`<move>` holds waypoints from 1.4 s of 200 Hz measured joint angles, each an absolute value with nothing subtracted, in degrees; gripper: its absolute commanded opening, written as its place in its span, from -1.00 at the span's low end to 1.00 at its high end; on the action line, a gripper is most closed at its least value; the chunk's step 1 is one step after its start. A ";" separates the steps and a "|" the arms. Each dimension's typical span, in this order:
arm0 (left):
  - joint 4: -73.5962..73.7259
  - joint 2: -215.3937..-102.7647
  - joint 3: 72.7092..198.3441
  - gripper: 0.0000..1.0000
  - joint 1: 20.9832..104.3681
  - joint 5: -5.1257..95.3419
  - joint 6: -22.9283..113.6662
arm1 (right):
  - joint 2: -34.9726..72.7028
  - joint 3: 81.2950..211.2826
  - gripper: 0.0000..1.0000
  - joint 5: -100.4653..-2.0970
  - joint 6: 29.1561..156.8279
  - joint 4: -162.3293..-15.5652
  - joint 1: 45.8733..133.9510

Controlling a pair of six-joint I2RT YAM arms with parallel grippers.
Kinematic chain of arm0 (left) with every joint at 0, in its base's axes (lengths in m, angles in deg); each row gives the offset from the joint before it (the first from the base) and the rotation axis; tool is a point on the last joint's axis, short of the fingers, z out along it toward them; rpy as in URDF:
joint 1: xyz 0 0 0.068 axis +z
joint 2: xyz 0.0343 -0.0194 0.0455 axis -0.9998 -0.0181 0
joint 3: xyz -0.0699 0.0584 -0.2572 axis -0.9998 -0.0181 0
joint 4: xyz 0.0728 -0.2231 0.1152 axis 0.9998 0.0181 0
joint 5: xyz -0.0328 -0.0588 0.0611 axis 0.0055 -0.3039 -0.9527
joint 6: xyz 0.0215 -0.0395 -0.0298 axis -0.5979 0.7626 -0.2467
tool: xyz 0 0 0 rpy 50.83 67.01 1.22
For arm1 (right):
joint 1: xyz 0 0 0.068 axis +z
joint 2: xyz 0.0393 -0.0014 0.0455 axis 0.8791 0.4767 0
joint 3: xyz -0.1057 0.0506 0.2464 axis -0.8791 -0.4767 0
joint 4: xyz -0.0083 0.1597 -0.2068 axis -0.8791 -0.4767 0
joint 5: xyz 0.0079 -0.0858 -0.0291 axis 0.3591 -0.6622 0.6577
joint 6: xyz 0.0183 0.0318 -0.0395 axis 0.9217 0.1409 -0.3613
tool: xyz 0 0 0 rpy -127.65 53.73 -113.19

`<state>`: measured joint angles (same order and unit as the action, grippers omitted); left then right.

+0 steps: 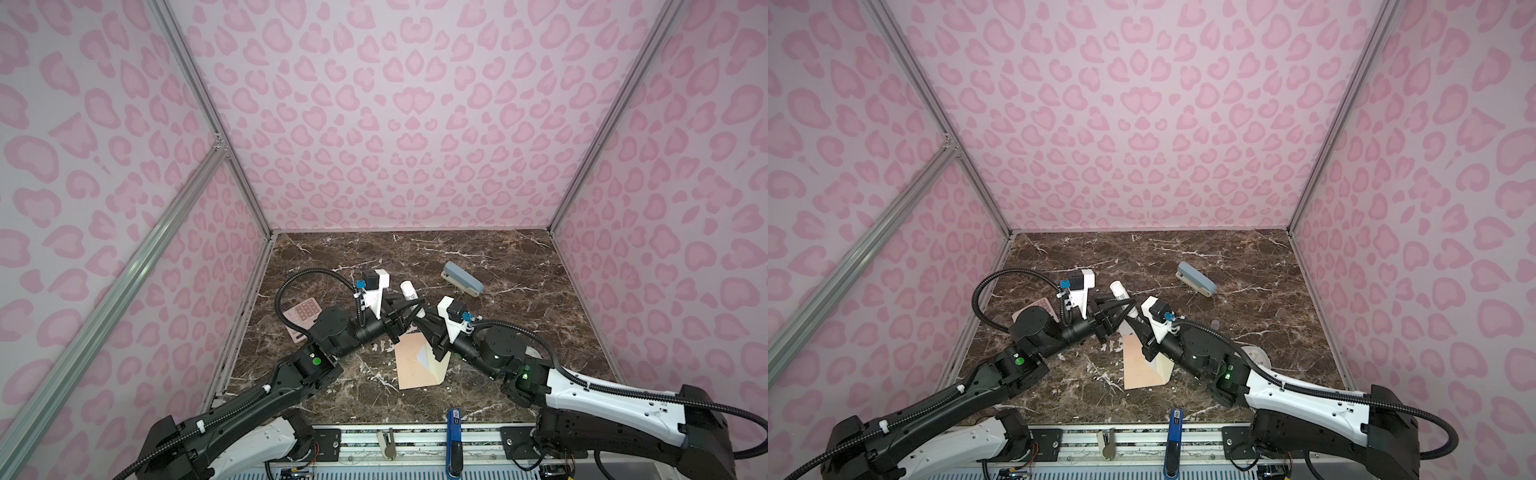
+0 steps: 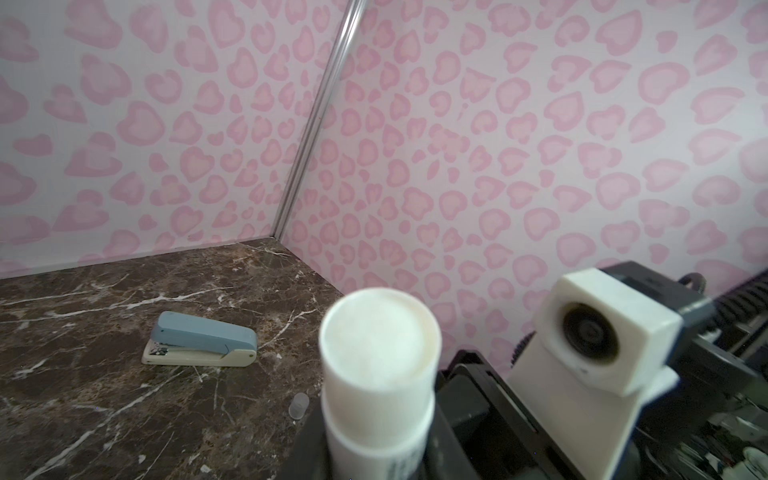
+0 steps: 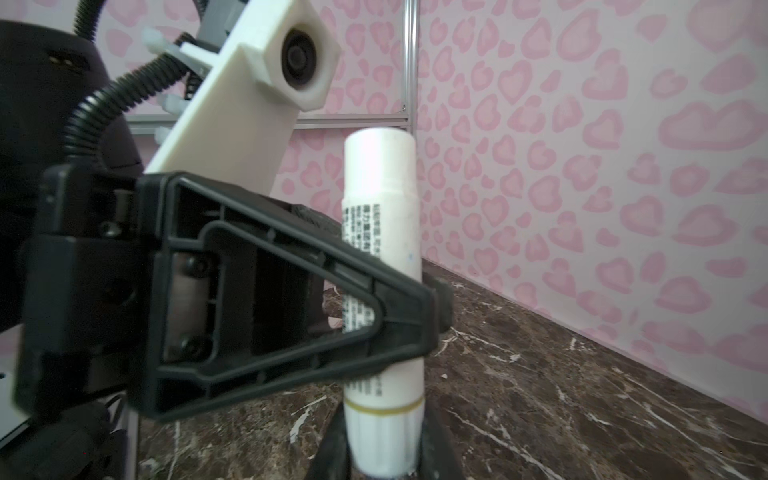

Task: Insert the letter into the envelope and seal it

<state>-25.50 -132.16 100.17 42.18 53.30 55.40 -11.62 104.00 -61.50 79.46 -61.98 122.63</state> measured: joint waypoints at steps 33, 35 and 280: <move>-26.96 -131.81 98.75 -0.92 43.16 62.02 54.39 | -14.13 101.33 -0.74 -48.78 85.64 -61.61 119.00; -27.05 -131.81 98.68 -0.92 43.16 62.50 54.39 | -14.17 101.24 -0.74 -48.30 85.90 -61.50 118.85; -2.94 -138.26 113.46 -0.92 37.50 22.87 62.21 | 1.28 102.51 0.21 -85.89 66.21 -45.79 128.58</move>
